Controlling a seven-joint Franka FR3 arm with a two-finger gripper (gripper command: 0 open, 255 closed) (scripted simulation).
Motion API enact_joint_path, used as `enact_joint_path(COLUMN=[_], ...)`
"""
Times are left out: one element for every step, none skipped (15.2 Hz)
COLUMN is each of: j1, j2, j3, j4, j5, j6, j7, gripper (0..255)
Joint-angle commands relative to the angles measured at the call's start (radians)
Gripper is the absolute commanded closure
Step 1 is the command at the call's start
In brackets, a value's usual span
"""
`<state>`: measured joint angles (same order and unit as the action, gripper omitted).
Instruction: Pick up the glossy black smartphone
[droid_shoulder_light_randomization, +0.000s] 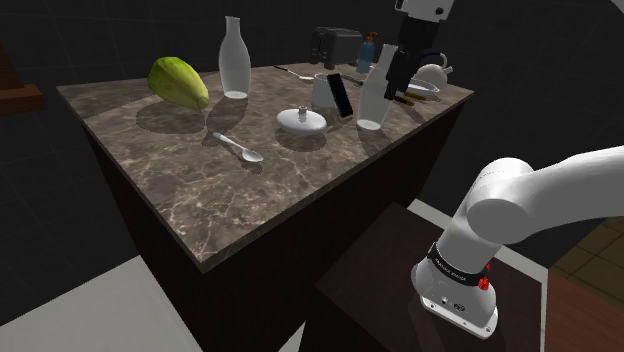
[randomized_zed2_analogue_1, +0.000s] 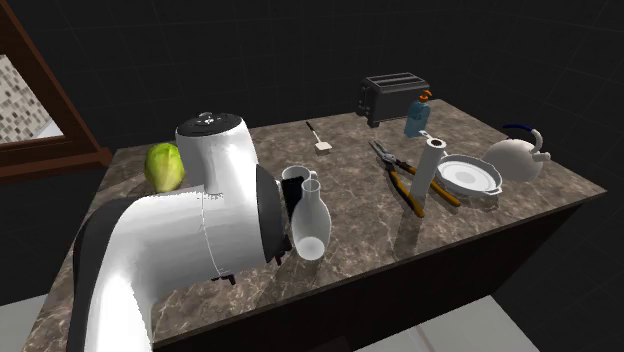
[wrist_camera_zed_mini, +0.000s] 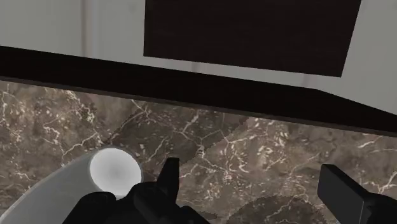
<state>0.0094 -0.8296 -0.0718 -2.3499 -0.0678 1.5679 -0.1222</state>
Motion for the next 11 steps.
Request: enact_joint_path(j1=[0.0,-0.014,-0.031,-0.048,-0.066,-0.084,-0.104,-0.123,-0.143,-0.161,-0.179], j2=[0.0,0.038,0.079,0.121,0.166,0.212,0.259,0.308,0.358,0.41,0.463], j3=[0.0,0.035,0.07,0.104,0.136,0.168,0.199,0.228,0.257,0.283,0.308], j4=[0.0,0.013,0.029,0.048,0.07,0.096,0.124,0.155,0.189,0.226,0.266], j5=[0.0,-0.008,-0.019,-0.031,-0.047,-0.065,-0.085,-0.108,-0.133,-0.161,-0.191], j6=[0.0,0.022,0.042,0.059,0.073,0.083,0.09,0.093,0.092,0.087,0.077], j7=[0.0,0.061,0.122,0.183,0.246,0.309,0.372,0.436,0.5,0.565,0.629], gripper=[0,0,0,0,0,0,0,0,0,0,0])
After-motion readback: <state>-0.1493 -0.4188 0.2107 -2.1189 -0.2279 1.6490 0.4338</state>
